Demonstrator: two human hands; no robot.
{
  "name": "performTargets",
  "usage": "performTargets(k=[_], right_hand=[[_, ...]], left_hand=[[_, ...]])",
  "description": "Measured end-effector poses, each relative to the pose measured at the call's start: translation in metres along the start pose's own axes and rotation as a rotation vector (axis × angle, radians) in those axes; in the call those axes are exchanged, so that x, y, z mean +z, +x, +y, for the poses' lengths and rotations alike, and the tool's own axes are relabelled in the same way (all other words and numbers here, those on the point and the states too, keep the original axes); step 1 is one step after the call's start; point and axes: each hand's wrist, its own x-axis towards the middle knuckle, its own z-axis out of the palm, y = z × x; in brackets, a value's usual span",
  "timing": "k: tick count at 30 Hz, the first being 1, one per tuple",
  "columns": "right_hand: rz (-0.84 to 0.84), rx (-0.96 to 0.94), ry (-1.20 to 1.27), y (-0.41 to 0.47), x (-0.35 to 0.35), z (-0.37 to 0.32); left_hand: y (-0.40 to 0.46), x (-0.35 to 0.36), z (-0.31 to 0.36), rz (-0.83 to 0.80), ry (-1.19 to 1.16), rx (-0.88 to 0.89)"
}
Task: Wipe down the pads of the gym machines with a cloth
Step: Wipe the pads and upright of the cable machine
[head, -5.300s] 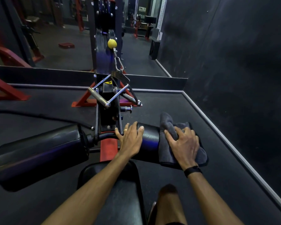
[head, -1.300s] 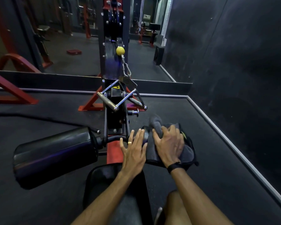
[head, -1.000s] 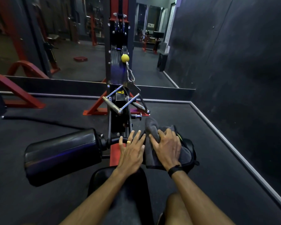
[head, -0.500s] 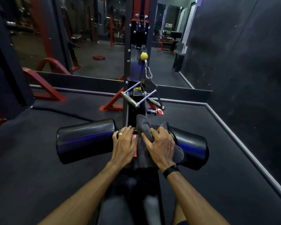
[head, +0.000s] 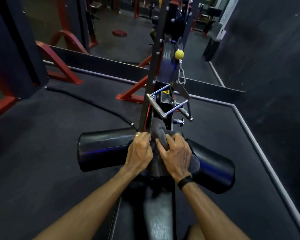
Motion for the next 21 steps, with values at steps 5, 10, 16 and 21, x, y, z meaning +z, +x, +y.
performTargets(k=[5, 10, 16, 21], right_hand=[[-0.052, 0.062, -0.101, 0.012, -0.074, -0.037], [-0.087, 0.088, -0.157, 0.012, -0.137, -0.069], [-0.124, 0.107, -0.169, -0.009, -0.182, -0.086], [-0.113, 0.099, -0.16, -0.043, -0.222, -0.073]], left_hand=[[0.005, -0.052, 0.04, -0.126, -0.008, -0.087], [-0.003, -0.102, 0.066, -0.229, 0.039, -0.118], [-0.04, -0.135, 0.09, -0.24, 0.084, -0.144], [-0.068, -0.135, 0.135, -0.289, 0.112, -0.204]])
